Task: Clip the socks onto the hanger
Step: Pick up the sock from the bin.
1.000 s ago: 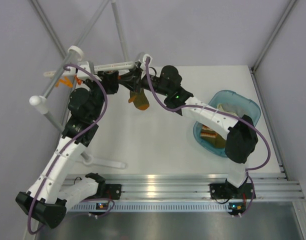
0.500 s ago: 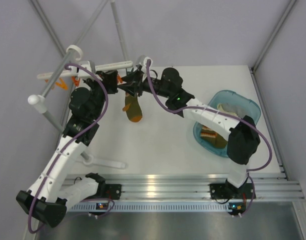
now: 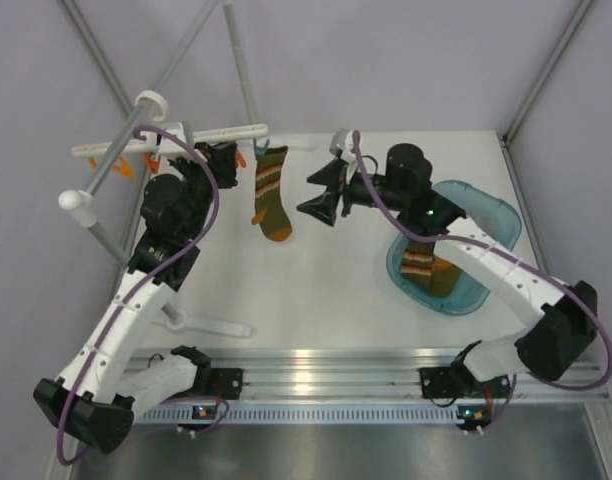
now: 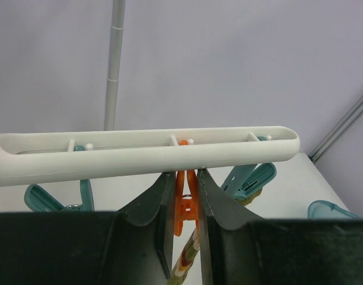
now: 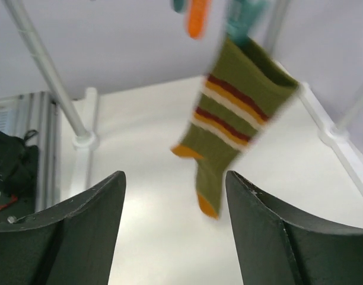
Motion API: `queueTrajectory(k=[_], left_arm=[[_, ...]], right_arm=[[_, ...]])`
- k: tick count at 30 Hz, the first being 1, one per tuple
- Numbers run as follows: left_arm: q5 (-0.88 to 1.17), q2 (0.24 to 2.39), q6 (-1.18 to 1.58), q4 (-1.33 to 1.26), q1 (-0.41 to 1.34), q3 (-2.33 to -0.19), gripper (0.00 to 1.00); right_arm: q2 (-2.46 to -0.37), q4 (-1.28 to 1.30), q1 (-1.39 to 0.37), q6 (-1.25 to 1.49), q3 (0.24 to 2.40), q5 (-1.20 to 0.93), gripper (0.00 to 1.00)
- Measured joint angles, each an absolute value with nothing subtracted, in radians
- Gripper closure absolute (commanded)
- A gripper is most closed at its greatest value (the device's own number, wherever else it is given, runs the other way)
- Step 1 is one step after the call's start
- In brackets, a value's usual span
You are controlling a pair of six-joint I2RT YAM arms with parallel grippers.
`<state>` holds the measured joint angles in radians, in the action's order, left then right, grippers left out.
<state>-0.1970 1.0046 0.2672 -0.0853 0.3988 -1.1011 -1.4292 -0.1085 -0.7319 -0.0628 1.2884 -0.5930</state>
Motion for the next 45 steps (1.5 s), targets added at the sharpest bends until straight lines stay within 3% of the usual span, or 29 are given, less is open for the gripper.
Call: queueTrajectory(k=[6, 11, 22, 27, 39, 43, 45], left_arm=[[-0.195, 1.004, 0.266, -0.089, 0.399, -1.098, 1.00], [-0.196, 1.004, 0.264, -0.104, 0.399, -1.085, 1.00], [-0.196, 1.003, 0.260, -0.107, 0.399, -1.082, 1.00], [-0.199, 1.003, 0.257, -0.106, 0.399, -1.082, 1.00], [-0.199, 1.003, 0.242, -0.105, 0.399, -1.082, 1.00], [-0.199, 1.003, 0.239, -0.105, 0.399, -1.082, 1.00], [-0.199, 1.003, 0.237, -0.105, 0.399, -1.082, 1.00]], right_arm=[[-1.291, 0.198, -0.433, -0.109, 1.268, -0.581, 0.34], [-1.195, 0.383, -0.279, -0.046, 1.109, -0.381, 0.45], [-1.354, 0.551, -0.251, 0.309, 0.987, 0.049, 0.58], [-1.425, 0.545, -0.244, 0.406, 0.960, 0.138, 0.64], [-1.607, 0.461, -0.215, 0.516, 0.955, 0.186, 0.66], [-1.648, 0.448, -0.215, 0.533, 0.955, 0.187, 0.78], [-1.649, 0.441, -0.215, 0.535, 0.955, 0.187, 0.94]])
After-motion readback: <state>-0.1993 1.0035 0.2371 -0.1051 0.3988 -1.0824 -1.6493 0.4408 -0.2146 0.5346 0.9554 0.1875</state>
